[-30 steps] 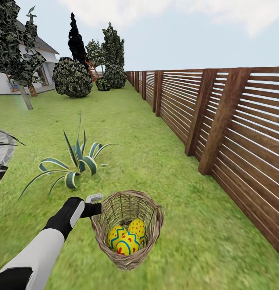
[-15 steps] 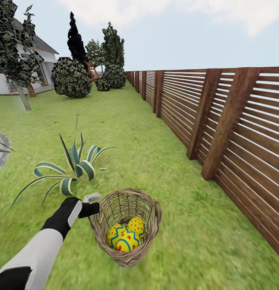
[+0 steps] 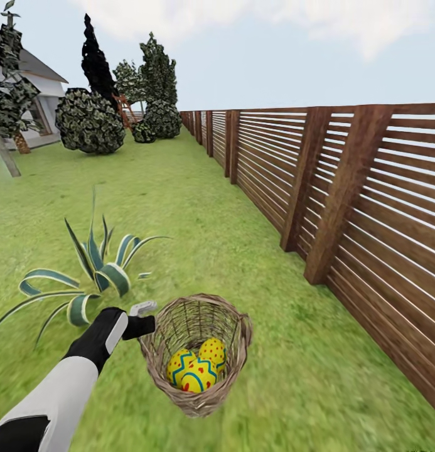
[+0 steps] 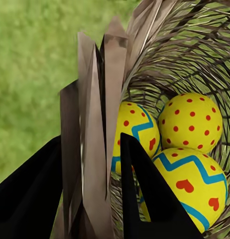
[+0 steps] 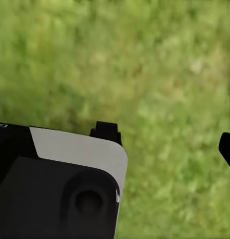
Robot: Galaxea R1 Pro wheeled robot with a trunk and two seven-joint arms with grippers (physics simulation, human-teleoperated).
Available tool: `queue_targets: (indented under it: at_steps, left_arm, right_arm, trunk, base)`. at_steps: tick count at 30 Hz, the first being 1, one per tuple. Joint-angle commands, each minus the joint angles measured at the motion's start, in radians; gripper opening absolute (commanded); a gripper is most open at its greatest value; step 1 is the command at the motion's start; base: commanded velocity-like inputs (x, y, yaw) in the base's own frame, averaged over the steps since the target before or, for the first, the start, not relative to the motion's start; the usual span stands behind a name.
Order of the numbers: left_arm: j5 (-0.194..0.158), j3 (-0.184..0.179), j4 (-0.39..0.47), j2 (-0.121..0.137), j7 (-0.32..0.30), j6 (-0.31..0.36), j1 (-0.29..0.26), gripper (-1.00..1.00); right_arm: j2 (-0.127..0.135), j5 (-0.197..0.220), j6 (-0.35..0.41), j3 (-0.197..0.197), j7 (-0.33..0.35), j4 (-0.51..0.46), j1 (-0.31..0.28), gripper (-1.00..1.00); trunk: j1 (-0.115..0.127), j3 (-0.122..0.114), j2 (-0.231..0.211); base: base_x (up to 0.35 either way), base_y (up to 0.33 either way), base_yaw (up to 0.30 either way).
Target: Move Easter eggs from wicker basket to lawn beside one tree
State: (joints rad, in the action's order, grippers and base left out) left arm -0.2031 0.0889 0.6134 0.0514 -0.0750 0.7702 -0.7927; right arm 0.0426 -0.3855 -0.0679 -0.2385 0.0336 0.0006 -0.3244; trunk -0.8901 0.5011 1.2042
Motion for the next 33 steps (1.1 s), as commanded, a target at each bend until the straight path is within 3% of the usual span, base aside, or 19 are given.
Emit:
queue_targets:
  at_steps: [1, 12, 33]
  left_arm:
    - [-0.01, 0.004, 0.002, 0.0, -0.003, 0.006, 0.0, -1.0]
    - [-0.01, 0.004, 0.002, 0.0, -0.003, 0.006, 0.0, -1.0]
    - [-0.01, 0.005, 0.003, 0.001, -0.003, 0.006, 0.0, -1.0]
  right_arm:
    - [0.0, -0.007, -0.003, -0.009, 0.003, 0.001, -0.001, 1.0]
    - [-0.001, -0.007, -0.003, -0.009, 0.003, 0.001, -0.001, 1.0]
    - [0.003, -0.009, -0.004, -0.009, 0.003, 0.001, -0.001, 1.0]
  trunk:
    - [-0.001, 0.001, 0.001]
    - [-0.001, 0.001, 0.001]
    - [-0.001, 0.001, 0.001]
  base:
    - [0.324, 0.0, -0.293]
    - [0.325, 0.0, -0.27]
    - [0.325, 0.0, -0.004]
